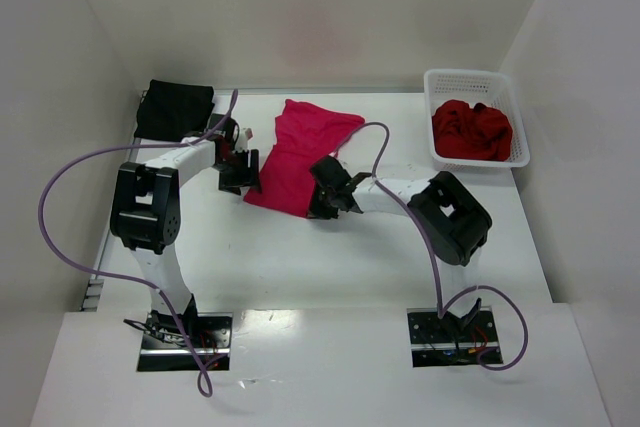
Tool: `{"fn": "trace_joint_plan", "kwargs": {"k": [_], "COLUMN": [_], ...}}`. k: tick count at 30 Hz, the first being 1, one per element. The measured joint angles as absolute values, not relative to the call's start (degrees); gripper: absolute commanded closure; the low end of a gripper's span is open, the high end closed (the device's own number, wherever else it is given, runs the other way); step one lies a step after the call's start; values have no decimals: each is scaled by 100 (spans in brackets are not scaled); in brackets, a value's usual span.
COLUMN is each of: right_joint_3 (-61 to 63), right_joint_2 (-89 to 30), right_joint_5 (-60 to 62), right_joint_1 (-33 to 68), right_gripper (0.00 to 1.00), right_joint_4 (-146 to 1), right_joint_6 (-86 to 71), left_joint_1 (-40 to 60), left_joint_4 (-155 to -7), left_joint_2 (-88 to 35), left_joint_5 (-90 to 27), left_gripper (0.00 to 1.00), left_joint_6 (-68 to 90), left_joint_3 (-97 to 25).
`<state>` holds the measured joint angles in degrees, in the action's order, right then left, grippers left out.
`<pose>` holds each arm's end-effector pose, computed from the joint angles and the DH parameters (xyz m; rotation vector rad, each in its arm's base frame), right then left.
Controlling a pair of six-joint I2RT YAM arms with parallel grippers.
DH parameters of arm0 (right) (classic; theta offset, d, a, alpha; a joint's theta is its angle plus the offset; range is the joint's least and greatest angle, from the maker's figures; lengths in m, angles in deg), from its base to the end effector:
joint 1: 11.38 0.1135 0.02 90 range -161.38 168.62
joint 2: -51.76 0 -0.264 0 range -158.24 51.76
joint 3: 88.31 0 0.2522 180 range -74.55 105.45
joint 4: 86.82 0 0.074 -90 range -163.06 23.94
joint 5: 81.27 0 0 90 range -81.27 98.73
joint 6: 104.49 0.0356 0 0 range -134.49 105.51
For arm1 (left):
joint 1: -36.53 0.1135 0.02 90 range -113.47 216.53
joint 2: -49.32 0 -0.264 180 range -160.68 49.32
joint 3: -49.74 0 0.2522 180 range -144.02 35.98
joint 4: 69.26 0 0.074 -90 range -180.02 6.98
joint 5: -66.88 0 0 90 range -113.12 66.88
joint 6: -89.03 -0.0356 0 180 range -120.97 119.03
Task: Fold and stack the t-shirts
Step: Grab one side of the 2/3 rectangular tshirt with both arms
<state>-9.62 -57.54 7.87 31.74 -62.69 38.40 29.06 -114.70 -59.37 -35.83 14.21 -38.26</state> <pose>0.2825 0.2653 0.1448 0.2208 2.6587 0.6435 0.3802 -0.0578 0.1750 -0.1202 2.7454 -0.4141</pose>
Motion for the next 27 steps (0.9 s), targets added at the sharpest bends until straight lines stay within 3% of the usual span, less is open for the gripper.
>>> {"fn": "trace_joint_plan", "kwargs": {"k": [14, 20, 27], "right_joint_3": [-1290, -1795, -2335], "right_joint_2": [-5057, -4733, -4126], "right_joint_5": [1449, 1473, 1444], "right_joint_1": [2911, 2699, 2284], "right_gripper": [93, 93, 92], "right_joint_4": [-5908, -5886, -5886], "right_joint_6": [3684, 3610, 3490], "left_joint_1": [2873, 2675, 1984], "left_joint_4": [-11365, -10849, -10434], "left_joint_2": [-5491, -4728, -4638], "left_joint_5": [-4566, -4833, -4652], "left_gripper": [29, 30, 30], "left_joint_6": [1500, 2403, 3240], "left_joint_3": [-3419, -2735, -2359]}}
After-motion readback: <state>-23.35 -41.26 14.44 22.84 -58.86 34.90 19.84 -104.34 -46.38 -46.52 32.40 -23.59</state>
